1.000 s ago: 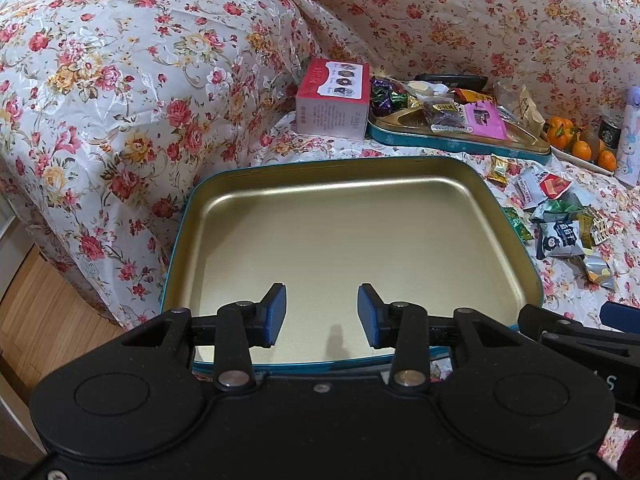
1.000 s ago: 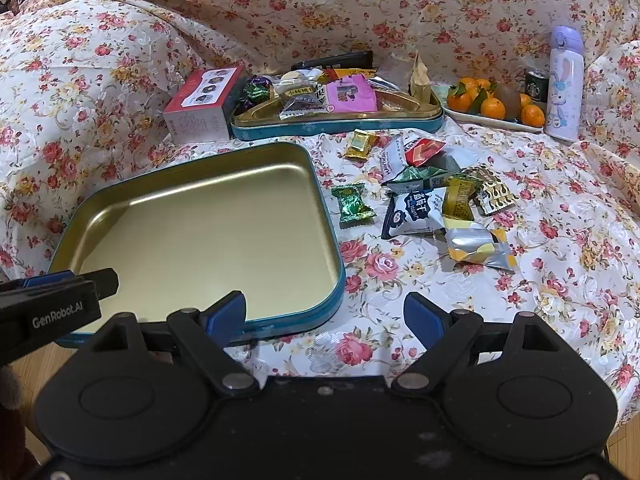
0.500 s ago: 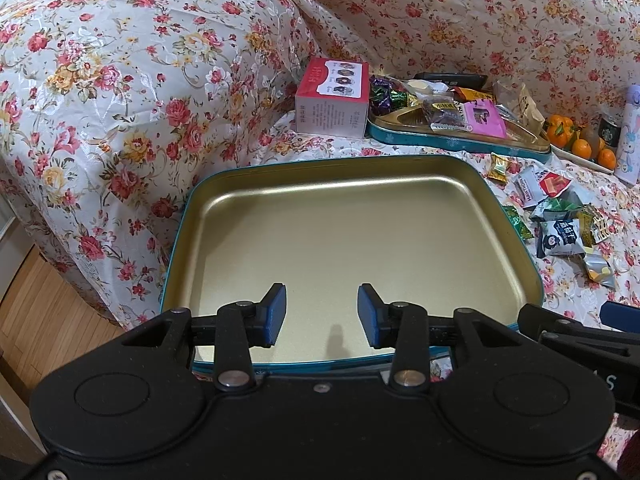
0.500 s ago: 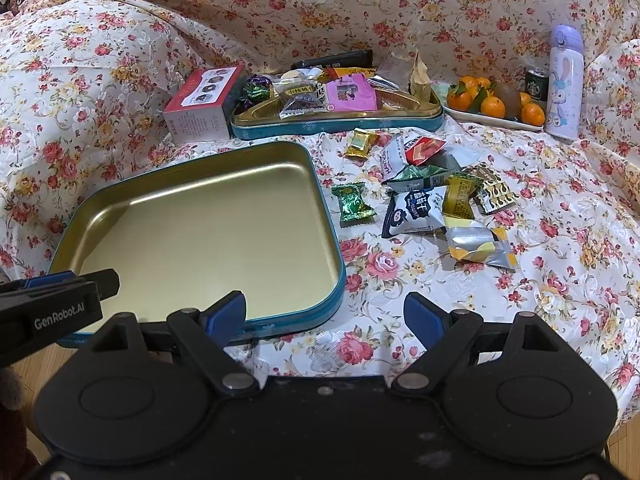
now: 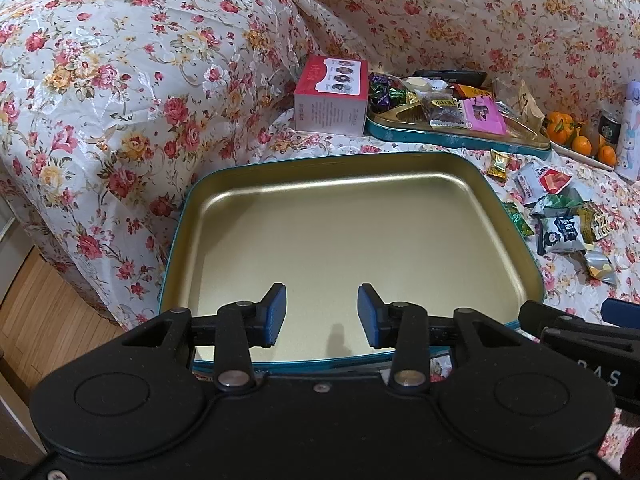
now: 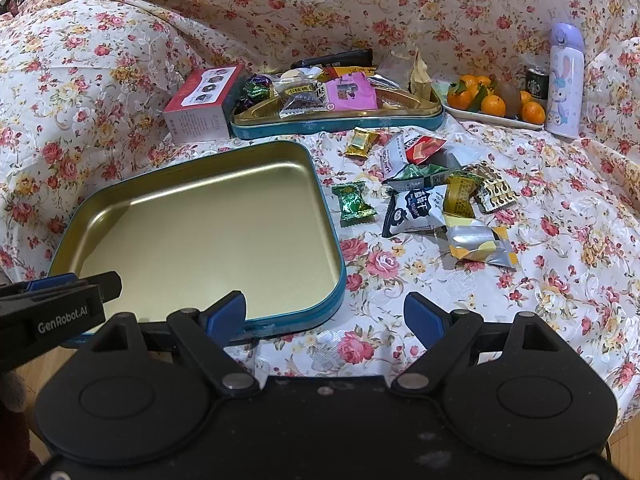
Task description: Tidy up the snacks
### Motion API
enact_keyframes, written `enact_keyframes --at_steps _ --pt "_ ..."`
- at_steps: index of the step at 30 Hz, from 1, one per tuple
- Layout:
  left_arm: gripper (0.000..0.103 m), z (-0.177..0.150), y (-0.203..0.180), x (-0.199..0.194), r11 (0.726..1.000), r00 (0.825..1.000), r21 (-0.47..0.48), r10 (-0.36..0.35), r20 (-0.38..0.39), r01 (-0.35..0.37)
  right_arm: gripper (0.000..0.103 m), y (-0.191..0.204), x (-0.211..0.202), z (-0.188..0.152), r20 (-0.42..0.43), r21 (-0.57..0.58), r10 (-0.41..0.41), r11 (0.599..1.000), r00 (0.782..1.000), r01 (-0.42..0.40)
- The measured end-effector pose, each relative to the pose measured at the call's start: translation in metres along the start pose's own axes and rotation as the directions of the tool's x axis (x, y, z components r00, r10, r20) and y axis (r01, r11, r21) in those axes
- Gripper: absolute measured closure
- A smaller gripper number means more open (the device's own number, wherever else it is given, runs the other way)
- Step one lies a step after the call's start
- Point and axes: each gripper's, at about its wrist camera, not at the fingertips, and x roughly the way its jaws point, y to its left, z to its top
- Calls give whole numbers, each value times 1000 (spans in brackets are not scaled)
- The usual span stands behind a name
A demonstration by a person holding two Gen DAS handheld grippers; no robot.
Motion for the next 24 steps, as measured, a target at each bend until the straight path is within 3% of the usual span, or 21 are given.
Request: enact_keyframes --at_steps 8,18,24 --pt "54 -2 -4 2 999 1000 35 -18 25 17 13 -22 2 4 12 35 -30 999 999 29" --pt "54 -9 -16 6 994 997 95 -55 49 50 13 -102 3 2 86 124 -217 971 972 206" --pt "54 -14 -19 10 992 995 101 -80 51 75 22 -132 13 2 92 106 -200 976 976 190"
